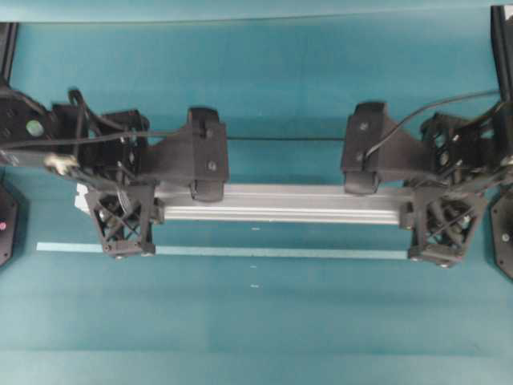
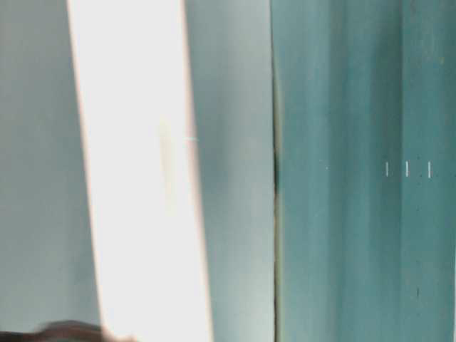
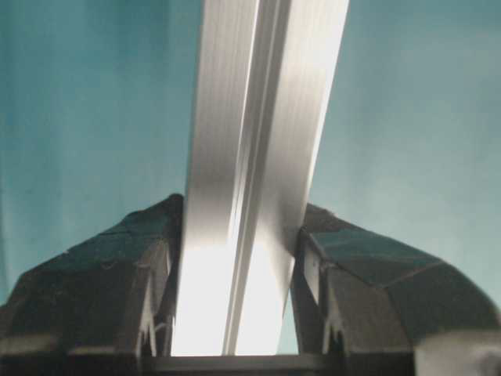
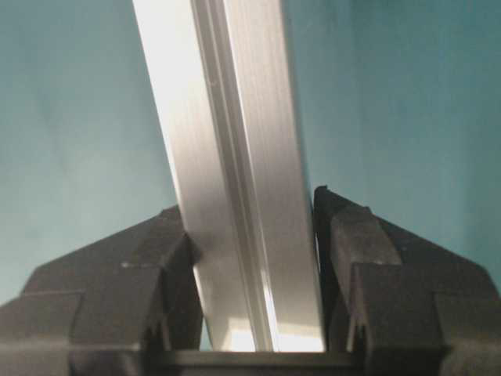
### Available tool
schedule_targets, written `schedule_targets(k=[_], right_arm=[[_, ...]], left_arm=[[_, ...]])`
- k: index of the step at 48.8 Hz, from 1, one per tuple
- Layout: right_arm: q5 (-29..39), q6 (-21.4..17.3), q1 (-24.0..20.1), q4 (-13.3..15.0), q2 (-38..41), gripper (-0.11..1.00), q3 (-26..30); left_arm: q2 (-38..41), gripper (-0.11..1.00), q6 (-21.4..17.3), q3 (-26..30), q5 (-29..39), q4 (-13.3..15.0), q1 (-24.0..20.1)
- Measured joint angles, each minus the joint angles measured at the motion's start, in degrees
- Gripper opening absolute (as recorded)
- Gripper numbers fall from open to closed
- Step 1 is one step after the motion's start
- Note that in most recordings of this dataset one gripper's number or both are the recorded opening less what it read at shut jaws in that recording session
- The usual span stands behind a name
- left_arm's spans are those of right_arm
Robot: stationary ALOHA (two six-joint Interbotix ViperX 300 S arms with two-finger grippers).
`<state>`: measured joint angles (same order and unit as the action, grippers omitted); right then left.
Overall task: Lift the metal rail with both hands and move it towards you.
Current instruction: 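Lower the held rail and carry it toward the front strip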
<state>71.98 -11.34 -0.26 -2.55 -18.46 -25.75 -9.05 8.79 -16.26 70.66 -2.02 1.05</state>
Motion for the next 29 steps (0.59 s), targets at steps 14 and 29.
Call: schedule_targets(k=[14,29], right_arm=[[-11.2,0.0,0.0,0.7,2.5,0.41,-8.3],[-20.7,0.1,0.0,1.6,7.8,0.4,-12.2]], left_arm=[[2.7,0.31,0.1,-6.6,-8.3,0.0,-0.5],[6.1,0.31,0.1,-10.5,-13.8,-0.1,-0.9]])
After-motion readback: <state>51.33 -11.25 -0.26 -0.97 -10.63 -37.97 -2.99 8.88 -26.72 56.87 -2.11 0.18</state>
